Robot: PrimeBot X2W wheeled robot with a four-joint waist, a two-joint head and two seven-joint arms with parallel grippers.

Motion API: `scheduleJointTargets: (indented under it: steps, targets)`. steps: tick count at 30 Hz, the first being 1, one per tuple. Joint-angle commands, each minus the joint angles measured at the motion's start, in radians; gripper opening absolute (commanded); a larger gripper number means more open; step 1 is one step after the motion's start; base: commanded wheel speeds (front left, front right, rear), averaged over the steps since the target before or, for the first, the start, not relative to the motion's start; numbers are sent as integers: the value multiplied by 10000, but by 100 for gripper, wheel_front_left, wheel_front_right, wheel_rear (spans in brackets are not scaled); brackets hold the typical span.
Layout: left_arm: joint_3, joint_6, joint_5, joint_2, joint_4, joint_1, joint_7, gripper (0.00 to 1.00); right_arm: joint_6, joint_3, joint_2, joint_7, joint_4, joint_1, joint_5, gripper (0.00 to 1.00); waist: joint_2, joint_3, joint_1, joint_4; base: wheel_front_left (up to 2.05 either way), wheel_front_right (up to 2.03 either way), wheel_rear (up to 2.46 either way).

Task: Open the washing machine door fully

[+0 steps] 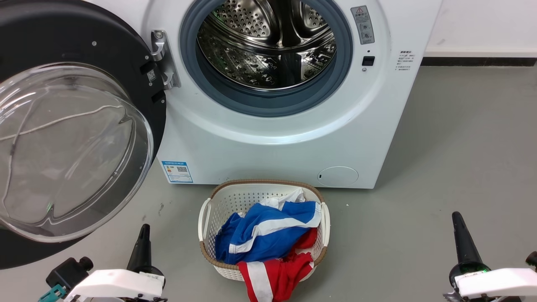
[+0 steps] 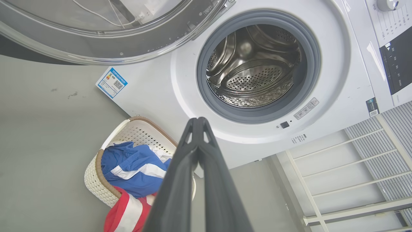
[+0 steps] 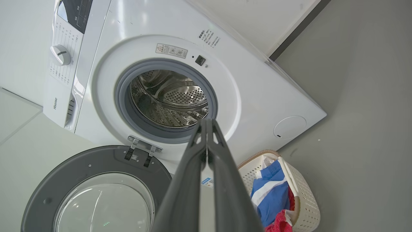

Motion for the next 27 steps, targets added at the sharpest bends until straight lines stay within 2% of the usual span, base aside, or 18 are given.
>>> scheduleJointTargets:
  steps: [1,16,27]
  targets:
    - [45,-102,-269,21,-67,-263,64,0,1,0,-84,53,-34,-252,259,0,0,0,0,-3,0,0,0]
    - [170,-224,-2208,17,77,-523,532,0,2,-37,-88,531,300,-643,2065,0,0,5,0,-65,0,0,0]
    - [233,-286,-3218,15,158,-658,773,0,2,-66,-79,787,466,-859,2995,0,0,7,0,-101,0,0,0]
